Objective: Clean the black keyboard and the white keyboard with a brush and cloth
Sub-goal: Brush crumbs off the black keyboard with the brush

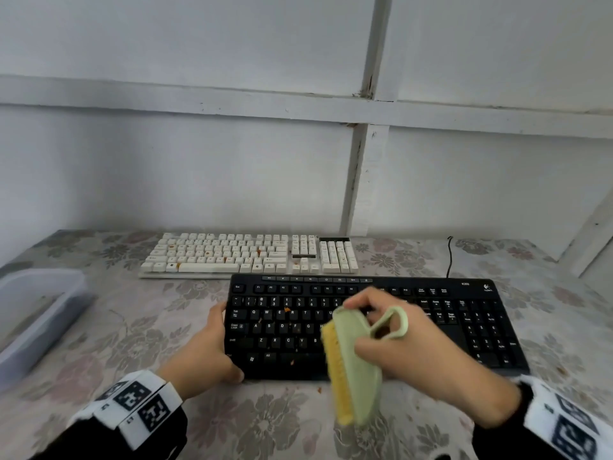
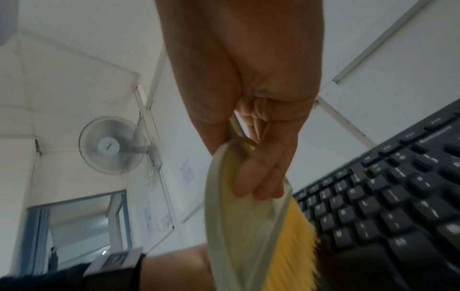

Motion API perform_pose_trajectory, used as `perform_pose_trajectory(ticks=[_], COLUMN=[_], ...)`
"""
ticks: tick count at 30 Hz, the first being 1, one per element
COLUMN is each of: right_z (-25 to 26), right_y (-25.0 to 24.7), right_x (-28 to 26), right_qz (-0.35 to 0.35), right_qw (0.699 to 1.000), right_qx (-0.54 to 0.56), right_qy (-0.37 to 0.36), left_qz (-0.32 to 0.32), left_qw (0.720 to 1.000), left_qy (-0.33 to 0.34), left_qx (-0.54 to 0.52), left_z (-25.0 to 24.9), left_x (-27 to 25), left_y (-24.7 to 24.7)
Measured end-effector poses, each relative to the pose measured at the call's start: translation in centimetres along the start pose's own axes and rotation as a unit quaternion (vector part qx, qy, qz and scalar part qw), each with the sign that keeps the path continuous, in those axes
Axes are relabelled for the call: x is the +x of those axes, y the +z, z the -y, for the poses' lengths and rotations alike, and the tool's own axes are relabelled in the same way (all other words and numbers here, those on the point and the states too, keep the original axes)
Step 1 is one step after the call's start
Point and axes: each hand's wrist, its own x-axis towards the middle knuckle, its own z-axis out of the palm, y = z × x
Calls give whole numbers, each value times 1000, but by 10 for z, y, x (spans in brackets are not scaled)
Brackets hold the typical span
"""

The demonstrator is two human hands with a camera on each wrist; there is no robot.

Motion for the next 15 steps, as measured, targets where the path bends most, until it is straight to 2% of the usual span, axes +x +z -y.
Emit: perform_pose_trajectory(ticks=[3,5,11,15], right_z=[9,11,3,-4], right_y=[-12,-14,5,15], right_x=[20,31,22,2], right_qz=[-101,-127,-50,29], right_qw=[994,991,998,999], right_qx=[-11,-12,-29,-31], right_qy=[-32,-42,-23,-5], left_qz=[-1,-1,4,4], left_qw=[1000,1000,1000,1000], left_qy=[-1,0,-3,-5], left_qx=[-3,-5,3,-2], left_z=[1,1,-1,-2], left_x=[0,0,-1,-1], left_y=[0,-1,0,-1])
